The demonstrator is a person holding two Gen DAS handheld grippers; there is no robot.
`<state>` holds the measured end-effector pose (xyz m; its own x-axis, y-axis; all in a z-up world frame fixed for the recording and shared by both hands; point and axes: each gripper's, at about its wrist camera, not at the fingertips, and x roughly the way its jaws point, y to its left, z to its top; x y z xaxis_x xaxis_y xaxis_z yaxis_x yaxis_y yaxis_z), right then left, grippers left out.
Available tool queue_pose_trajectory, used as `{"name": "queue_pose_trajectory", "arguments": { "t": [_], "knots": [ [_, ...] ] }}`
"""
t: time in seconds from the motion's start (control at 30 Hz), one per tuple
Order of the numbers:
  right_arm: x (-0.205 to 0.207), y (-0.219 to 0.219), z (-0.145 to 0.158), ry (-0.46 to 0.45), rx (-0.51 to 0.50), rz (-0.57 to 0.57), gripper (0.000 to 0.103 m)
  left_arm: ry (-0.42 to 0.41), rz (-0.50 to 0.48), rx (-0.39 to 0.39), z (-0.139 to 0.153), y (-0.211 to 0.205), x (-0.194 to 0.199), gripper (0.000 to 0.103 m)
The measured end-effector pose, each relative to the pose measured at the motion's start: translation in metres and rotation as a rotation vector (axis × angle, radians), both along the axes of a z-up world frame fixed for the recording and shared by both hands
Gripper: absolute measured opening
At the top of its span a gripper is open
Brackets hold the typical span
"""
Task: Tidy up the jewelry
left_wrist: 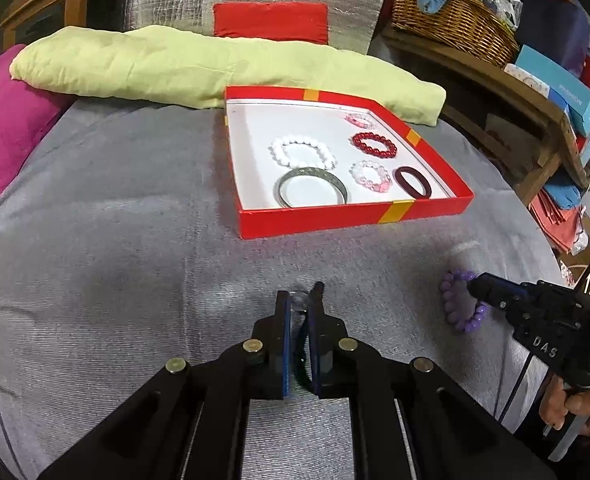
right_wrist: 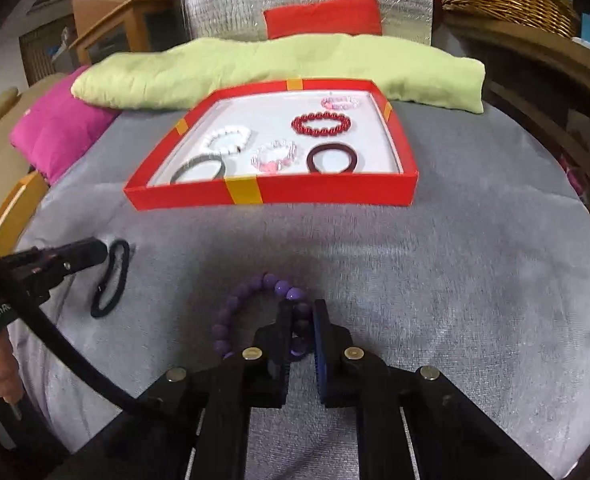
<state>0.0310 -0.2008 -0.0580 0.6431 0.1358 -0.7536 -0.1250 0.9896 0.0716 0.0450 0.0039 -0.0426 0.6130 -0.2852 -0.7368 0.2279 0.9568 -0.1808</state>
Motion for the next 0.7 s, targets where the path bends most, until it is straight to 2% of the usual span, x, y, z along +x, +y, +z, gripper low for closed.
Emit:
{"name": "queue_pose_trajectory", "arguments": {
  "t": [0.2, 0.37, 0.4, 0.43, 0.5, 0.7],
  "knots": [
    [-0.001, -0.013, 0.013, -0.048, 0.089, -0.052, 0.011, -0.013, 0.023, -0.018, 0.004, 0.009, 0.001, 0.008],
    [0.003, -0.015, 0.009, -0.017, 0.108, -0.073, 0.011, 0.038, 0.017, -0.058, -0.002, 0.011, 0.004, 0.011],
    [0.004, -0.016, 0.008, -0.008, 0.11, -0.079, 0.011, 0.055, 0.011, -0.064, -0.004, 0.01, 0.005, 0.021],
    [0.005, -0.017, 0.007, 0.003, 0.114, -0.088, 0.011, 0.065, 0.01, -0.066, -0.005, 0.008, 0.005, 0.039],
    [0.007, -0.021, 0.002, 0.027, 0.124, -0.106, 0.011, 0.065, 0.011, -0.058, -0.007, 0.005, 0.003, 0.057],
    [0.011, -0.031, -0.007, 0.085, 0.182, -0.135, 0.011, 0.103, -0.006, -0.056, -0.015, -0.002, 0.002, 0.059]
  ]
}}
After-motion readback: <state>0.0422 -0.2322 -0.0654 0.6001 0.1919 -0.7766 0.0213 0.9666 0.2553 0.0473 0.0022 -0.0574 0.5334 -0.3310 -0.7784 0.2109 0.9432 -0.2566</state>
